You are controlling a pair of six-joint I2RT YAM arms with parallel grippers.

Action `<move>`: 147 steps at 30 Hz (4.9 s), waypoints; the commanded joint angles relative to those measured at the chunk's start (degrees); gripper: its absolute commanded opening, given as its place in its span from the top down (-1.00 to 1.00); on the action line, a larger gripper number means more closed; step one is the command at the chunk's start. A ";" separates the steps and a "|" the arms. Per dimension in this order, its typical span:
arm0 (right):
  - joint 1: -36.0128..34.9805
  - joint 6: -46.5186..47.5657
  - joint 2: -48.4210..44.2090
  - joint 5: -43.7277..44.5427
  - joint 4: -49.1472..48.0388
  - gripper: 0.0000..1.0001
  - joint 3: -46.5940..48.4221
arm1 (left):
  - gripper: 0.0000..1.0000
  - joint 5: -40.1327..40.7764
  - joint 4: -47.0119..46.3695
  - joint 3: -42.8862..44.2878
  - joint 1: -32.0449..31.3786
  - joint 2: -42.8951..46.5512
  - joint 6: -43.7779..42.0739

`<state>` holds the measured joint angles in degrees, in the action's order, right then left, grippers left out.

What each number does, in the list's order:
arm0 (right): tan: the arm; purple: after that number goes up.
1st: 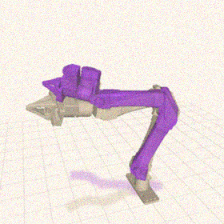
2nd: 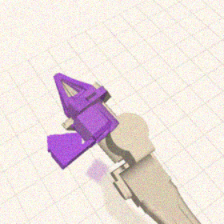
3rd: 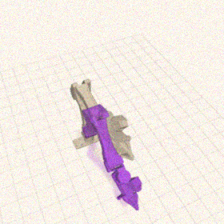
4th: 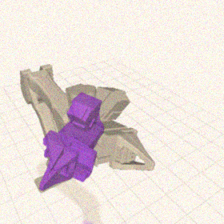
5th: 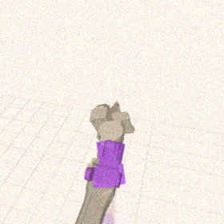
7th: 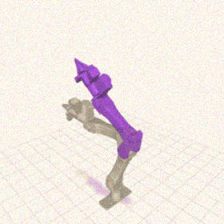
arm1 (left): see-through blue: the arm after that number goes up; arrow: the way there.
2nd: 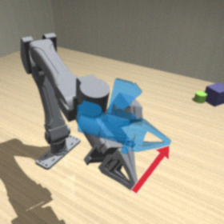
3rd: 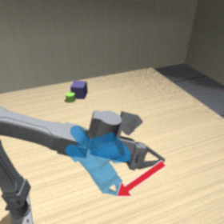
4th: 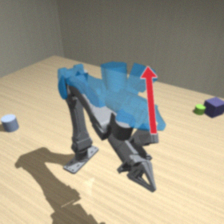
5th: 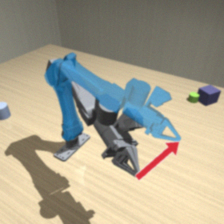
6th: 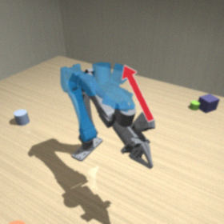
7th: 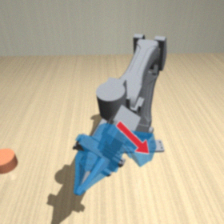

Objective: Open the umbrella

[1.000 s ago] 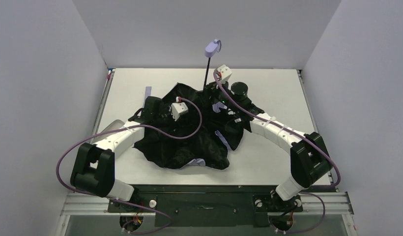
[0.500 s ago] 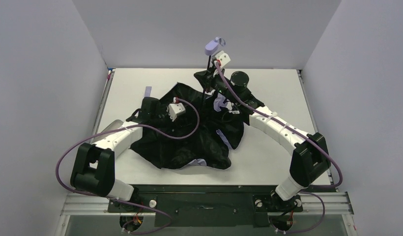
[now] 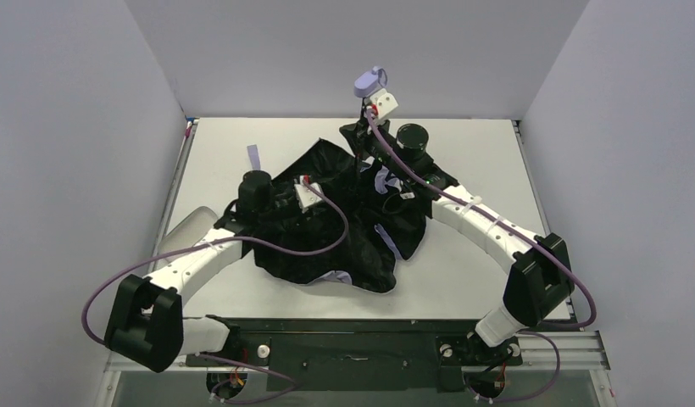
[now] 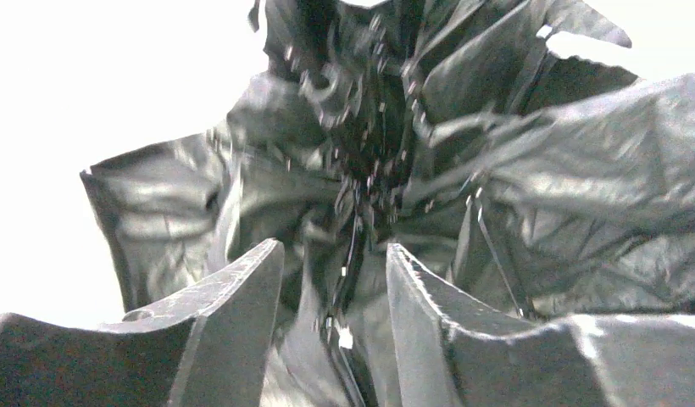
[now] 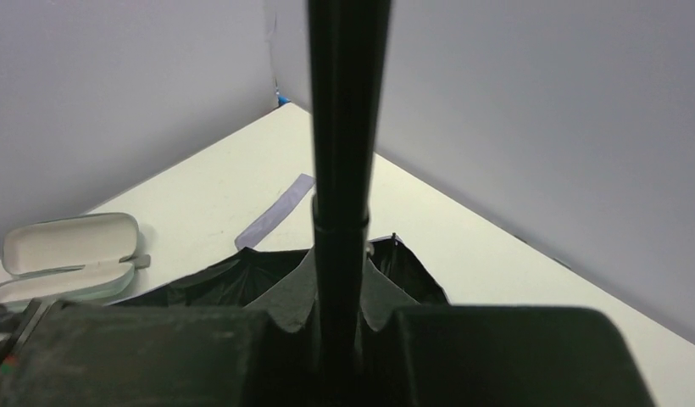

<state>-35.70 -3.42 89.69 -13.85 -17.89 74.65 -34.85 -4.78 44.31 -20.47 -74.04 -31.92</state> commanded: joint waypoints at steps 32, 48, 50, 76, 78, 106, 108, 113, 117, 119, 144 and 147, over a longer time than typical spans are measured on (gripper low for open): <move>-3.91 0.28 -4.26 9.98 5.73 1.00 3.32 | 0.45 5.14 -21.47 -6.48 -17.53 0.86 -11.60; -5.80 -0.52 -4.20 11.95 6.18 1.00 3.77 | 0.62 12.27 -33.43 1.66 -22.41 -21.02 -23.15; -5.81 -0.08 -3.90 11.69 6.57 1.00 4.52 | 0.62 9.68 -32.42 2.20 -23.30 -22.74 -24.03; 3.39 -2.76 -4.93 -10.19 4.01 1.00 3.93 | -0.79 0.84 -14.42 -0.03 -19.86 2.92 1.68; 3.44 -3.61 -5.00 -11.23 3.20 1.00 3.66 | -0.79 4.16 -15.21 -0.20 -17.29 6.17 8.34; 0.19 2.95 -7.15 -24.71 4.65 1.00 5.61 | 0.31 -8.92 -26.14 13.60 -2.35 -21.70 89.54; -0.16 2.98 -7.19 -24.73 4.39 1.00 5.77 | 0.31 -7.92 -26.73 13.77 -3.42 -23.26 90.45; -0.97 2.75 -6.75 -25.40 3.90 1.00 6.74 | 0.28 -8.14 -27.04 16.89 -5.46 -27.90 89.99; -1.72 1.77 -6.36 -25.54 3.24 1.00 7.90 | 0.25 -6.46 -26.21 18.48 -6.33 -31.17 90.19; -2.01 0.25 -6.49 -25.90 2.70 1.00 8.26 | 0.23 -4.16 -26.99 18.42 -5.70 -32.78 90.46; 0.55 -3.79 -8.43 -33.79 7.38 1.00 6.63 | 0.07 -16.29 -27.49 25.71 1.99 -34.12 76.76; 0.43 -4.54 -6.81 -35.07 6.15 1.00 7.49 | 0.15 -19.21 -26.62 26.13 0.18 -32.55 75.67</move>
<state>-34.89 -4.56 83.46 -43.46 -6.50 78.91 -47.97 -27.55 67.64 -18.59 -111.59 47.51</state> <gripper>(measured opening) 0.037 0.443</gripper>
